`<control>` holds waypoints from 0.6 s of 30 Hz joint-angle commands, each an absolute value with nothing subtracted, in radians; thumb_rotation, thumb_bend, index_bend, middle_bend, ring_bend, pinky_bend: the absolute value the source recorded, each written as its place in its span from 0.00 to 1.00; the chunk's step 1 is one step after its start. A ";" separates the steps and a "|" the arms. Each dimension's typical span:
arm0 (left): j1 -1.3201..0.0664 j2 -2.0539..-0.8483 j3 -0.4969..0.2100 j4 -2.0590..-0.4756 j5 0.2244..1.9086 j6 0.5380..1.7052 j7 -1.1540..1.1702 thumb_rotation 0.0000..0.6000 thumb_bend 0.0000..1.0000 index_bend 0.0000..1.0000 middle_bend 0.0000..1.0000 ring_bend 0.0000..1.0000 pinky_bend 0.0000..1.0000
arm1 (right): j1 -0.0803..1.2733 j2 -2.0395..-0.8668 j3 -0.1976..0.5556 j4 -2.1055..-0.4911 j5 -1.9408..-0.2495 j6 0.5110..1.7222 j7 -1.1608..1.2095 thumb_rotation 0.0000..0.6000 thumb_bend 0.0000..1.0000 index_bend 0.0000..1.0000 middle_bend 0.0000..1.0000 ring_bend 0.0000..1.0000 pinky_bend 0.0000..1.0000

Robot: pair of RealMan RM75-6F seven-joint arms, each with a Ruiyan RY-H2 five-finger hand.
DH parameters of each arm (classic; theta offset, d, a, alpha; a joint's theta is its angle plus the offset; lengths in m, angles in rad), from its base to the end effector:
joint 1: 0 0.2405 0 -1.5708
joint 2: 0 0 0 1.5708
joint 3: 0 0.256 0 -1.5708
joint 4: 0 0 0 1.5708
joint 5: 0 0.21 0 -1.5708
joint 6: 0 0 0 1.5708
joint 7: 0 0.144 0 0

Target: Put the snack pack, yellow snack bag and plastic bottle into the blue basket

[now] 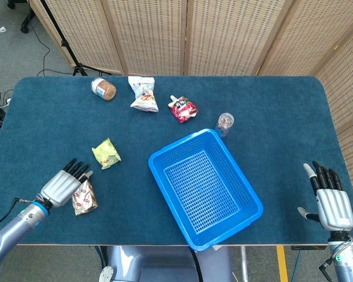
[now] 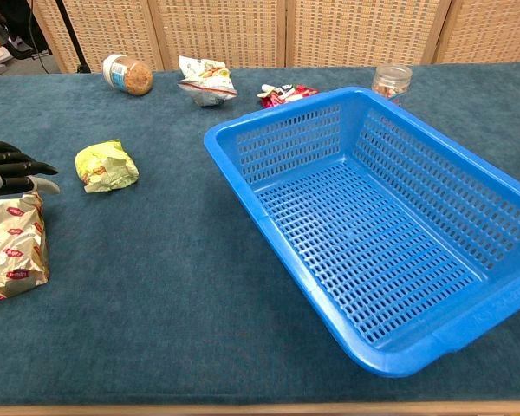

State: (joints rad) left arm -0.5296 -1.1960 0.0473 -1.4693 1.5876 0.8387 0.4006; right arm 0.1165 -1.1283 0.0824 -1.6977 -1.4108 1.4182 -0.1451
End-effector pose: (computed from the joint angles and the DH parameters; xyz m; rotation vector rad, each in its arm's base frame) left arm -0.2801 0.2712 0.0568 -2.2292 -0.4725 -0.3506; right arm -0.2989 -0.1953 0.1479 1.3809 -0.9173 0.8332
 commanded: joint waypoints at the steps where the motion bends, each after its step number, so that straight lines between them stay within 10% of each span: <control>1: -0.536 -1.205 0.053 -1.470 1.585 0.832 0.409 1.00 0.03 0.00 0.00 0.00 0.00 | 0.117 -1.128 0.083 -1.696 -1.408 1.416 -0.142 1.00 0.10 0.00 0.00 0.00 0.02; 18: -0.519 -1.301 0.083 -1.395 1.591 0.894 0.454 1.00 0.13 0.30 0.04 0.12 0.19 | 0.112 -1.121 0.085 -1.699 -1.411 1.423 -0.128 1.00 0.10 0.00 0.00 0.00 0.02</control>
